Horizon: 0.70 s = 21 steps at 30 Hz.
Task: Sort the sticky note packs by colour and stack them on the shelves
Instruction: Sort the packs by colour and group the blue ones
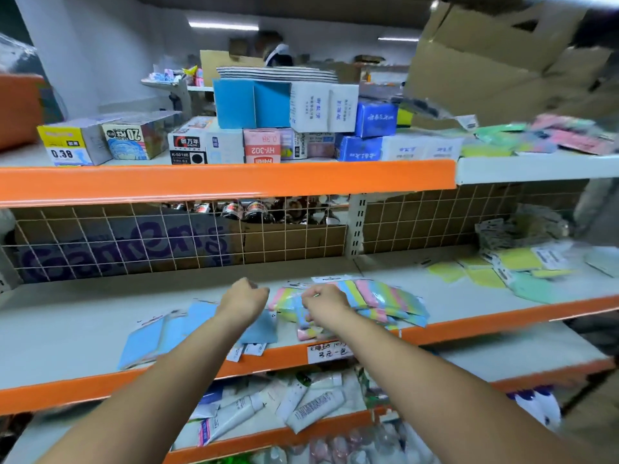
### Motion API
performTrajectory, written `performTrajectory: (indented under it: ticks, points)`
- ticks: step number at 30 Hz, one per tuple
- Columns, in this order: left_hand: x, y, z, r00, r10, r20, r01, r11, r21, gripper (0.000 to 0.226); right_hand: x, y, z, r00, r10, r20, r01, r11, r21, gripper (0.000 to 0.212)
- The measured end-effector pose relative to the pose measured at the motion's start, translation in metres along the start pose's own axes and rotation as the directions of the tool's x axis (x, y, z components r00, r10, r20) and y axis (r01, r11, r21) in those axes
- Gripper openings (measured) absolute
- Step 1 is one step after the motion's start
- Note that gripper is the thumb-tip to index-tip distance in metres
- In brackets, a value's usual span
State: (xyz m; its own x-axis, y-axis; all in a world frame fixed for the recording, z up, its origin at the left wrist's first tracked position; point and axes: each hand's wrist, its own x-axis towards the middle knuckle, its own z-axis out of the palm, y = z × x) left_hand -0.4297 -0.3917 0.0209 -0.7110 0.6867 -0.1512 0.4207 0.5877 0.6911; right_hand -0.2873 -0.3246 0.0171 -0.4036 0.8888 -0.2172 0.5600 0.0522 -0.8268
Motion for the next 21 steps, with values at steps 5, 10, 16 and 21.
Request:
performTrajectory:
  ticks: [5, 10, 16, 21]
  points:
    - [-0.029, 0.05, 0.032, 0.997, 0.068, 0.029, -0.063, 0.988, -0.138, 0.018, 0.005, 0.027, -0.046, 0.998, -0.041, -0.047, 0.04, 0.999, -0.022, 0.023]
    - [-0.054, 0.099, 0.084, 0.986, 0.107, 0.126, -0.074, 0.968, -0.24, 0.02, -0.002, 0.063, -0.111, 0.994, -0.043, -0.097, 0.04, 0.999, -0.027, 0.023]
    - [-0.091, 0.166, 0.16, 0.953, 0.171, 0.248, -0.113, 0.966, -0.232, 0.017, 0.001, 0.12, -0.195, 0.99, -0.016, -0.138, 0.01, 0.999, -0.043, 0.02]
    - [-0.114, 0.21, 0.227, 0.931, 0.207, 0.301, -0.132, 0.959, -0.252, 0.023, 0.002, 0.172, -0.268, 0.977, -0.011, -0.214, -0.007, 0.997, -0.081, 0.024]
